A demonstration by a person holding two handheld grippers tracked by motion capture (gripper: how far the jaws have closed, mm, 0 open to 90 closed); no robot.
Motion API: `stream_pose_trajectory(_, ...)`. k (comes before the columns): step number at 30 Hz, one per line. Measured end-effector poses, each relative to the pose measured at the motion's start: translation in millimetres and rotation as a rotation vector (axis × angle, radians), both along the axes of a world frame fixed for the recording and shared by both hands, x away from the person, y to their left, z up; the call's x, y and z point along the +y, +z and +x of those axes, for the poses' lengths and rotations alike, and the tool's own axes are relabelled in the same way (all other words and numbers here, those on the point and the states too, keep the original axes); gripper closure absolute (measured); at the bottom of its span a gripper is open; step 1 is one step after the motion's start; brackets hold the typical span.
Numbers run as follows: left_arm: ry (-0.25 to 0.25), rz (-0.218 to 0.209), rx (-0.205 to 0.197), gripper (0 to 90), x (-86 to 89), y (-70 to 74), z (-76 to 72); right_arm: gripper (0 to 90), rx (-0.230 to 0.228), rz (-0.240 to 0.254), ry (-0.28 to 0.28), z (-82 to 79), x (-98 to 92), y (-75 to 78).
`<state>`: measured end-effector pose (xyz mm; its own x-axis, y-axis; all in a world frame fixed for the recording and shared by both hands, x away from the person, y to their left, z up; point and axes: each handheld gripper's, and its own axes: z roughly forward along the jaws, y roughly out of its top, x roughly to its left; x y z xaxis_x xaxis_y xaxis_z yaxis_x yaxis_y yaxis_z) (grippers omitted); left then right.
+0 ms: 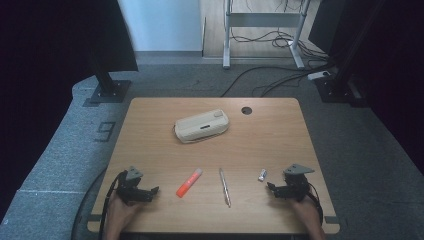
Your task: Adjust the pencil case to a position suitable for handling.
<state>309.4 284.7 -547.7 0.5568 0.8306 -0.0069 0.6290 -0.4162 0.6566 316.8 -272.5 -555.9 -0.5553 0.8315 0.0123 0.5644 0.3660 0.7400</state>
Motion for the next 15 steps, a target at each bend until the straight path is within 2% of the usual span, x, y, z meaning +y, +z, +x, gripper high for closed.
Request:
stream_pose_trajectory(5,0.019,0.002,-0.001,0.0,-6.8,0.1,2.3,11.7,0.000,0.000,0.000,0.0,0.1,0.0)
stream_pose_trajectory(15,0.014,-0.004,-0.002,0.4,-8.2,0.0,4.1,11.8,0.000,0.000,-0.003,-0.2,0.3,0.0)
